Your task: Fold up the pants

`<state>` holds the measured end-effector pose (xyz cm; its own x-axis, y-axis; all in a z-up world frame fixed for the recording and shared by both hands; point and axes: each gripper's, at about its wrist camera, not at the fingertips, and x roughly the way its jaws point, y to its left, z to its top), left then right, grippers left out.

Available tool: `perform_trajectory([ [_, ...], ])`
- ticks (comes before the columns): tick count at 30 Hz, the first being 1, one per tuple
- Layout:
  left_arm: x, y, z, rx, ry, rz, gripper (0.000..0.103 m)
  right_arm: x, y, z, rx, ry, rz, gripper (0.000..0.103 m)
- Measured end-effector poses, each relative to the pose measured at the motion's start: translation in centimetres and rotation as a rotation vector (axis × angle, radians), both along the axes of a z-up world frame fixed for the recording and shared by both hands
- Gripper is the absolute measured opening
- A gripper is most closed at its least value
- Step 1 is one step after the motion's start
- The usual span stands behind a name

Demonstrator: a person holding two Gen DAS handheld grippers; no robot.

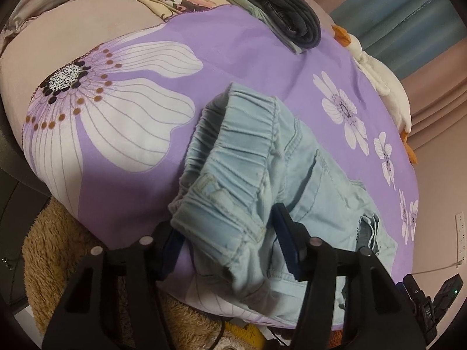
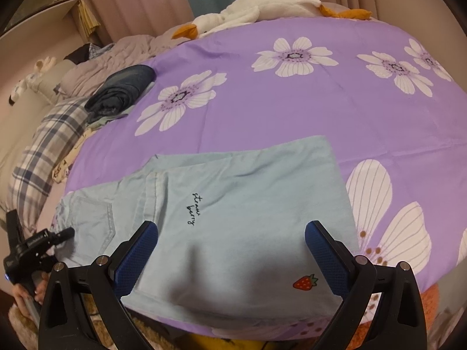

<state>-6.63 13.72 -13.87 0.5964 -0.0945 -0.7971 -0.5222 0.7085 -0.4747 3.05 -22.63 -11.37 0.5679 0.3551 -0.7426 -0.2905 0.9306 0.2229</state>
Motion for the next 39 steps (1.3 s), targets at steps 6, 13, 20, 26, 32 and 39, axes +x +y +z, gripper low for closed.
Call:
perform_trajectory([
  [6, -0.2, 0.0, -0.2, -0.077, -0.031, 0.044, 0.031, 0.0, 0.0, -0.2, 0.004, 0.011, 0.004, 0.1],
  [13, -0.5, -1.2, 2.2, -0.032, -0.06, 0.04, 0.028, -0.4, -0.7, -0.1, 0.0, 0.003, -0.005, 0.1],
  [20, -0.6, -2.4, 4.7, 0.019, -0.11, 0.009, 0.028, -0.1, -1.4, -0.2, 0.012, 0.015, -0.032, 0.1],
  [26, -0.2, -3.2, 6.1, 0.047, -0.132, -0.018, 0.028, -0.2, -1.4, -0.2, 0.007, 0.007, -0.029, 0.1],
  [32, 0.2, -4.1, 7.2, 0.071, -0.154, -0.051, 0.028, -0.2, -1.7, -0.2, 0.013, 0.014, -0.041, 0.1],
  [39, 0.6, -4.9, 8.1, 0.068, -0.176, -0.075, 0.028, -0.3, -1.9, -0.2, 0.014, 0.014, -0.045, 0.1],
])
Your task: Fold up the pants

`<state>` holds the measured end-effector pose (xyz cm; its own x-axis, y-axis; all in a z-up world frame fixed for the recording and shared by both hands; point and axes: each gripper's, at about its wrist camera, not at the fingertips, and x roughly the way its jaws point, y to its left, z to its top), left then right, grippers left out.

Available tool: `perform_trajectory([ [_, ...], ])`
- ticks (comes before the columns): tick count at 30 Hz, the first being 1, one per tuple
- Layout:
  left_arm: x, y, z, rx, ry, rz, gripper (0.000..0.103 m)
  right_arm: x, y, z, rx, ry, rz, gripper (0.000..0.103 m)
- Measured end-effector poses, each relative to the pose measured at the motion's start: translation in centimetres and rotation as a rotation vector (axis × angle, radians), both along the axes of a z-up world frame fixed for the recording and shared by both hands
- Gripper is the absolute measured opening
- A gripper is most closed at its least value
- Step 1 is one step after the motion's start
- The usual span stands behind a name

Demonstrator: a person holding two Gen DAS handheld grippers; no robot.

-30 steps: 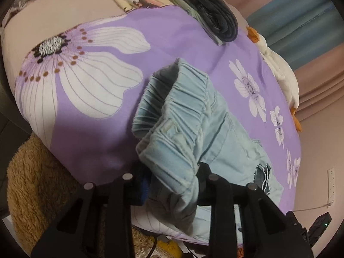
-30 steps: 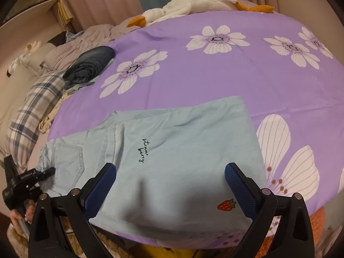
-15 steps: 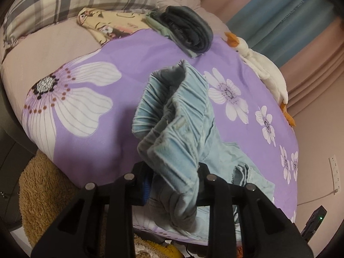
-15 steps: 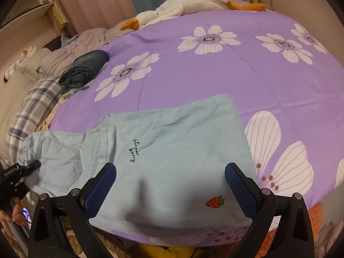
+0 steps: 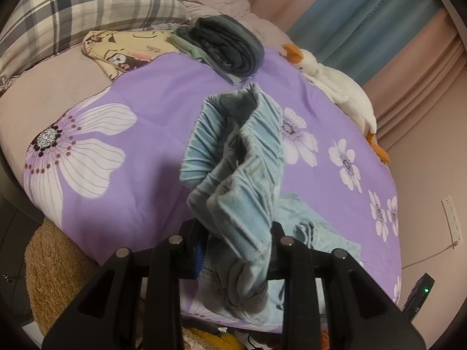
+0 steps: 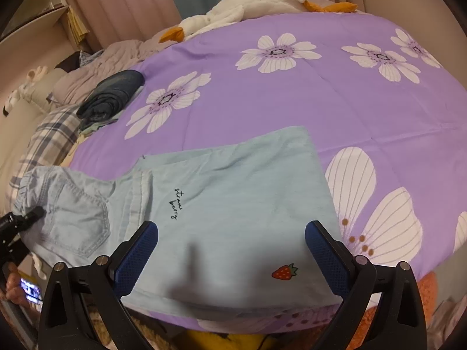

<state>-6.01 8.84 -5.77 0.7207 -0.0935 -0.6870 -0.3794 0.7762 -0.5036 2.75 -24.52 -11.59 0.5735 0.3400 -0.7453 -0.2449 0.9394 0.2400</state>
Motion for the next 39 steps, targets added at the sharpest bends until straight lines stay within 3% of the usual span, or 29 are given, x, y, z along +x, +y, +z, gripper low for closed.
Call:
perform_trajectory([
  [23, 2.4, -4.0, 2.4, 0.051, -0.04, -0.134, 0.027, 0.1, -1.6, 0.0, 0.025, 0.01, -0.034, 0.1],
  [39, 4.4, -6.9, 2.3, 0.056, -0.031, -0.244, 0.028, 0.1, -2.4, -0.1, 0.025, 0.018, -0.064, 0.1],
])
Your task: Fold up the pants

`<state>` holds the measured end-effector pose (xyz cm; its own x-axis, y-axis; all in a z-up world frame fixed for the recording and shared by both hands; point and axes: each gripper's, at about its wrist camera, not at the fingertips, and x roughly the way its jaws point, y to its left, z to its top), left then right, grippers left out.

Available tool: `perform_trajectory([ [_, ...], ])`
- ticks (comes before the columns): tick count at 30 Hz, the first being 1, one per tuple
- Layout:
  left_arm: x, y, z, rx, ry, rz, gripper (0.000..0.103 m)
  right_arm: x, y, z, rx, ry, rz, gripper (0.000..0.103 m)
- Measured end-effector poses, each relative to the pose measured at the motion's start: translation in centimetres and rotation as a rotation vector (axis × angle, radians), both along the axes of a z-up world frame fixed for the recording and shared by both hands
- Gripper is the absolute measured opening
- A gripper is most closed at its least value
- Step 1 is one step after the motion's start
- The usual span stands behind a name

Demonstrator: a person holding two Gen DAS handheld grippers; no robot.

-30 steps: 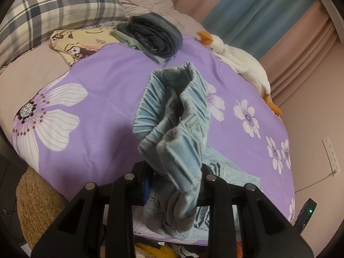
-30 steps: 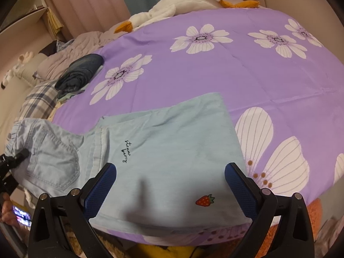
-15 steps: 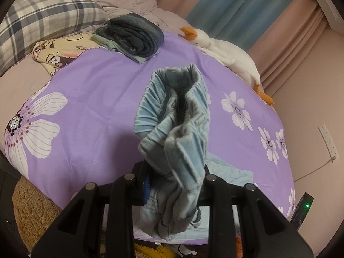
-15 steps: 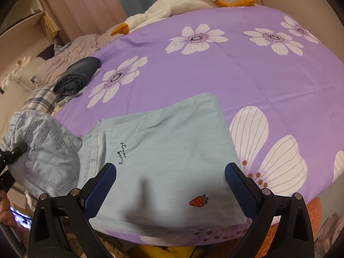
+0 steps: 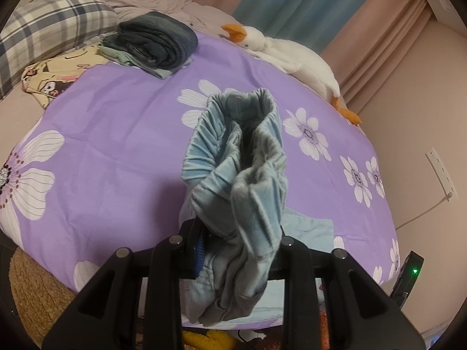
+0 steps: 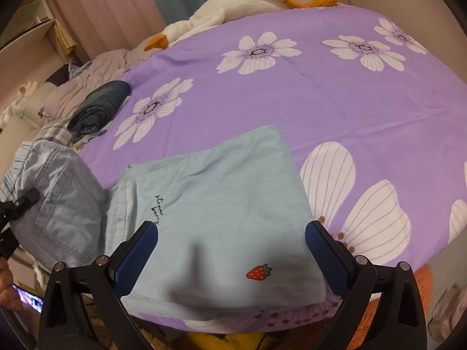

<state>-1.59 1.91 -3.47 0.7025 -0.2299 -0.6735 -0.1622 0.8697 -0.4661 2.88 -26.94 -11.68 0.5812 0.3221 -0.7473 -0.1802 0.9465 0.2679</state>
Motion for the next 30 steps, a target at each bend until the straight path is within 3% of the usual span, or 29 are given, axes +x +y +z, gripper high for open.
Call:
perform_trajectory([
  [16, 2.6, -6.8, 1.0, 0.026, -0.025, -0.233, 0.026, 0.3, -2.1, -0.4, -0.019, 0.016, -0.081, 0.1],
  [22, 4.0, -9.7, -0.6, 0.056, 0.012, -0.31, 0.026, 0.1, -2.7, -0.7, -0.017, 0.024, -0.091, 0.1],
  [30, 6.0, -11.9, -3.7, 0.037, 0.087, -0.374, 0.027, -0.1, -3.6, -0.9, -0.009, 0.034, -0.111, 0.1],
])
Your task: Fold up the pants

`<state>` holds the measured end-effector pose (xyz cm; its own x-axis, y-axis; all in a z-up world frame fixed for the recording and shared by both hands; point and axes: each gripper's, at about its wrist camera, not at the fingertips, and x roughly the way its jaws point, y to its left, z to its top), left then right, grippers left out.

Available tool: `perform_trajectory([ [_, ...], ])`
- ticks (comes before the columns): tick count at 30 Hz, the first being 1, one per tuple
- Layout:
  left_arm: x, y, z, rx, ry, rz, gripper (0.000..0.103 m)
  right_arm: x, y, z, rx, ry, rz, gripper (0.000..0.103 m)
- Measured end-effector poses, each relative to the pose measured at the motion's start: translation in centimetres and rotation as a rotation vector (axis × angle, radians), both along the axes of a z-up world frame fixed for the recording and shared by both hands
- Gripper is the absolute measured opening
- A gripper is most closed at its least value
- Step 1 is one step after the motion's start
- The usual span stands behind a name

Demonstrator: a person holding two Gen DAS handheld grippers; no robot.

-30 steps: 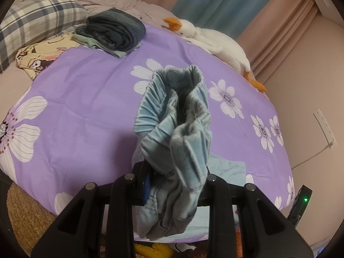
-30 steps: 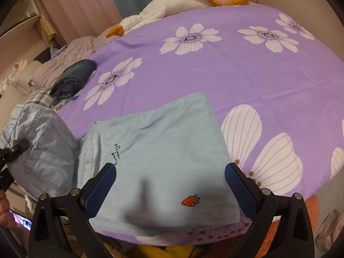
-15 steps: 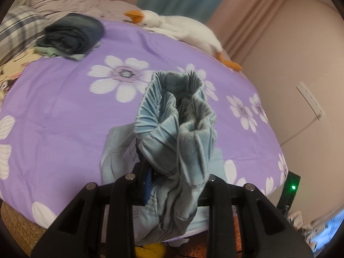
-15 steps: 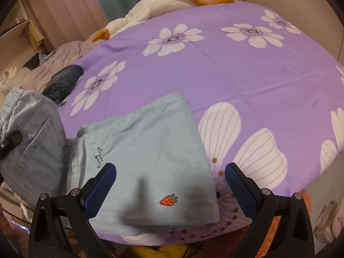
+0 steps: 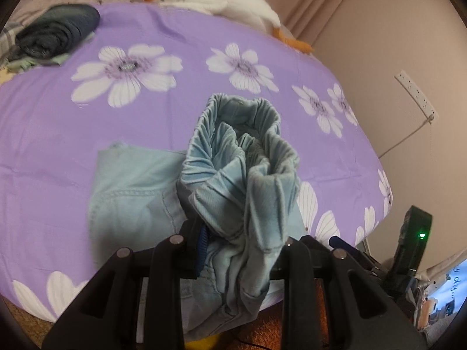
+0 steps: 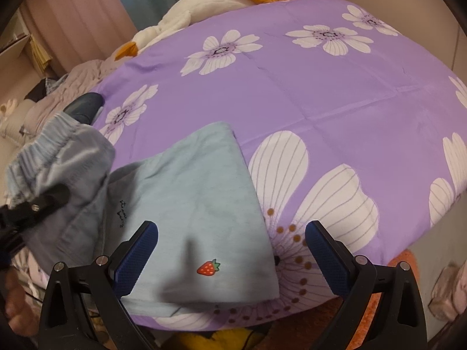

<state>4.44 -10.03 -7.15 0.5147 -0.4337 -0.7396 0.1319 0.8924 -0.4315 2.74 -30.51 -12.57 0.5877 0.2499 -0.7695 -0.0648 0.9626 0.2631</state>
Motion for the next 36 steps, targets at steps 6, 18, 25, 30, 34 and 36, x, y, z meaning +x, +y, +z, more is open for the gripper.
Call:
perform_trajectory([
  [6, 1.0, -1.3, -2.9, -0.044, 0.083, -0.028, 0.032, -0.2, -0.4, -0.1, 0.0, 0.004, -0.007, 0.1],
  [18, -0.8, 0.0, -1.4, -0.223, 0.113, -0.085, 0.088, -0.9, -1.9, 0.8, 0.02, -0.015, -0.046, 0.1],
  [25, -2.8, 4.8, 0.1, -0.036, 0.028, 0.077, 0.088, -0.7, -1.4, 1.6, 0.089, -0.024, 0.009, 0.1],
  [30, -3.8, 9.1, -1.4, -0.014, 0.045, 0.197, 0.087, 1.0, 1.5, 0.8, 0.163, 0.026, 0.125, 0.1],
  [34, -4.1, 11.5, -2.2, -0.01, 0.073, 0.266, 0.086, 2.5, 3.8, -1.2, 0.177, 0.099, 0.164, 0.1],
  [36, -4.4, 12.6, -2.4, -0.011, 0.075, 0.293, 0.086, 2.8, 4.4, -1.6, 0.181, 0.106, 0.173, 0.082],
])
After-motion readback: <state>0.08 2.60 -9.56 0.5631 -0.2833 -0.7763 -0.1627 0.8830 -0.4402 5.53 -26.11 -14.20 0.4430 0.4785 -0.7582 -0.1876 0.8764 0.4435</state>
